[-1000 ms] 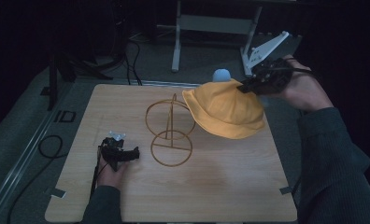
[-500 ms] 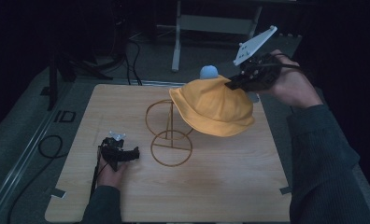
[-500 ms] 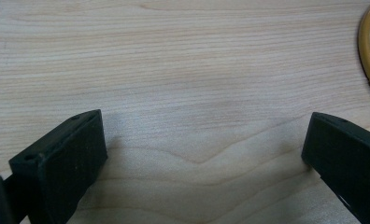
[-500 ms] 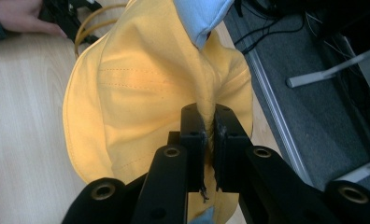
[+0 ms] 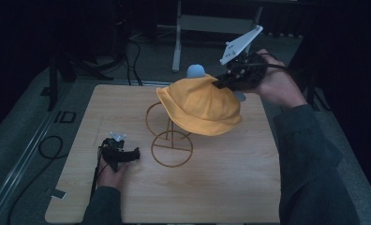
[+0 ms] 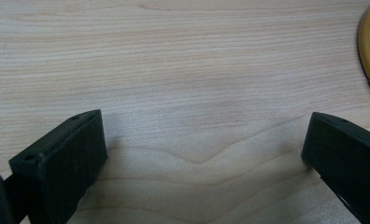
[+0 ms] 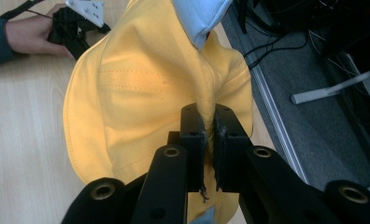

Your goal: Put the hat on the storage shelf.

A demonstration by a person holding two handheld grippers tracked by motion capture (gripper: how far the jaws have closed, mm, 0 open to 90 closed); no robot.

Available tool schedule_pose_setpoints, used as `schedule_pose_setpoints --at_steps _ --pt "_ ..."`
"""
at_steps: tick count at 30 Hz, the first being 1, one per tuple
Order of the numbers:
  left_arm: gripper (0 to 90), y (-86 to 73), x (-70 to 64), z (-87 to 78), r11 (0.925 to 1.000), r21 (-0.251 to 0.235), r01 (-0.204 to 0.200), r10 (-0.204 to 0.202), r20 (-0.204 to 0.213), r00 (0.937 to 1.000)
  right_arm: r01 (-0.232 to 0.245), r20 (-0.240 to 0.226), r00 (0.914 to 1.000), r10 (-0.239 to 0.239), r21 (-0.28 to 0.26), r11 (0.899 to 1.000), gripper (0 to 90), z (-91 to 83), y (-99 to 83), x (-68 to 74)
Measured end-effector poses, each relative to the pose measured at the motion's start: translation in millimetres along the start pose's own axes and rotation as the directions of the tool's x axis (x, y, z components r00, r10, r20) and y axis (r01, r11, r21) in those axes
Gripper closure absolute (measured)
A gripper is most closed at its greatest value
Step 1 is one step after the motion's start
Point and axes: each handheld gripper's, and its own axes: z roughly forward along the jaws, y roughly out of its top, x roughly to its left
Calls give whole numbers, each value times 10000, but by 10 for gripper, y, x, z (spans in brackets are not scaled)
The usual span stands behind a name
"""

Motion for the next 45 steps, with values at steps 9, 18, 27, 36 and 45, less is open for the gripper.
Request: schedule_pose_setpoints --at_steps 9,18,27,36,45 --pt "0 1 -2 1 10000 7 -3 3 33 10000 -22 -130 9999 21 -103 9999 839 175 124 35" --pt "0 2 1 -1 10000 32 -27 27 33 10000 31 -189 9998 -32 -48 10000 837 329 207 59" --pt "0 2 0 0 10000 13 -19 19 20 10000 5 -176 9998 -4 59 10000 831 466 266 88" --pt "0 3 0 0 10000 17 -11 11 26 10000 20 -291 9996 -16 128 9999 820 627 329 136" --pt "0 3 1 -1 10000 26 -13 12 42 10000 161 -354 9993 -157 113 9998 802 757 471 213"
